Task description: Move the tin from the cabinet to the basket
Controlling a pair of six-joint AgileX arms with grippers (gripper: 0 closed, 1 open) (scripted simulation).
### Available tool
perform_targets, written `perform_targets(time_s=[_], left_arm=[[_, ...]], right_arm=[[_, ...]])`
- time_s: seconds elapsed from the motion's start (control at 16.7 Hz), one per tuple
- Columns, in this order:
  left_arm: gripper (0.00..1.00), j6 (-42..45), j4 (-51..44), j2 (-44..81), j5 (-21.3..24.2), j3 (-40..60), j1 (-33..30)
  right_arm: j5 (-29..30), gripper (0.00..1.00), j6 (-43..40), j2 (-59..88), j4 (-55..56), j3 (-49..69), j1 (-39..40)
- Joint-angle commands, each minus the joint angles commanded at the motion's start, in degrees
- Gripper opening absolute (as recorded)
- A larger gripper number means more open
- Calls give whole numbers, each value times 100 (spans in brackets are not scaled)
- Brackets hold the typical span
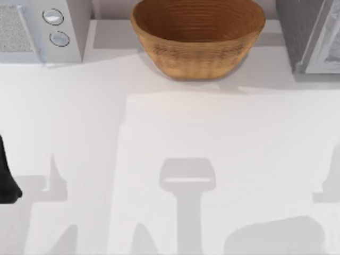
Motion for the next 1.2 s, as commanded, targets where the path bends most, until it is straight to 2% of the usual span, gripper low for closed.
perform_targets(time_s=[0.24,0.48,0.72,1.2], left_arm=[[100,0,0,0,0,0,0],[100,0,0,0,0,0,0],[100,0,0,0,0,0,0],[100,0,0,0,0,0,0]], right_arm=[[69,0,14,217,51,137,82],[425,0,28,1296,402,1105,428],[996,0,46,3245,935,2652,970],[2354,0,90,8267,2196,6341,2261]])
